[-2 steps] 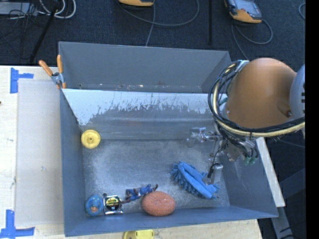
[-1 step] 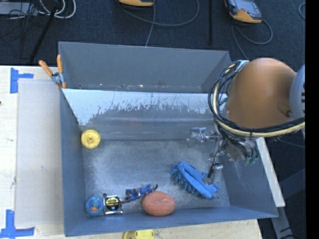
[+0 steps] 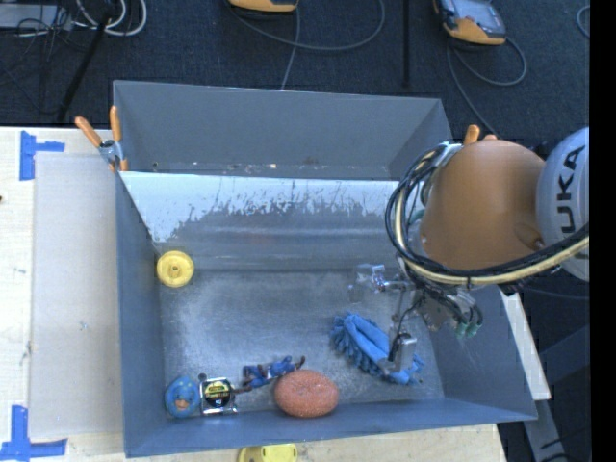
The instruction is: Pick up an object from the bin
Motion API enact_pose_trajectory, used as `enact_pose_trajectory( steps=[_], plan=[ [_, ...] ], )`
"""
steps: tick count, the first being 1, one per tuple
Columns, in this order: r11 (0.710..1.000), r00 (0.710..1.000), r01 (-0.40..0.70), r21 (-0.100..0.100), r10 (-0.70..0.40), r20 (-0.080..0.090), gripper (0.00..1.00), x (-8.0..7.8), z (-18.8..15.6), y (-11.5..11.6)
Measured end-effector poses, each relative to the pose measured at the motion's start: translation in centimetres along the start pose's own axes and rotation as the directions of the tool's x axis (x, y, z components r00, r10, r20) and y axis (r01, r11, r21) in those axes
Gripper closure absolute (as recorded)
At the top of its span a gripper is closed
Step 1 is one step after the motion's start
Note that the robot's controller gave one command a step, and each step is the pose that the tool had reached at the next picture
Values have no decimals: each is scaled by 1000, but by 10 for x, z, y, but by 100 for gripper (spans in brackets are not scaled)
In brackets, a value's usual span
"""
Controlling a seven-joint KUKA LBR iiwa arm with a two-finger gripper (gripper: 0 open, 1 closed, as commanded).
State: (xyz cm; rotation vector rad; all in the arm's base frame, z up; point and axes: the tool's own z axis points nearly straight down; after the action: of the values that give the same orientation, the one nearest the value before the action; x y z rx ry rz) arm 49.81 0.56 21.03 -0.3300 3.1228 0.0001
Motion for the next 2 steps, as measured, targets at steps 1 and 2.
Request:
enact_pose_trajectory(
  steps=[1, 2],
  plan=[
    [995, 995, -98, -1, 98, -2, 0, -8, 29, -4],
    [996, 996, -93, 0, 93, -1, 0, -26, 66, -11]
  ],
)
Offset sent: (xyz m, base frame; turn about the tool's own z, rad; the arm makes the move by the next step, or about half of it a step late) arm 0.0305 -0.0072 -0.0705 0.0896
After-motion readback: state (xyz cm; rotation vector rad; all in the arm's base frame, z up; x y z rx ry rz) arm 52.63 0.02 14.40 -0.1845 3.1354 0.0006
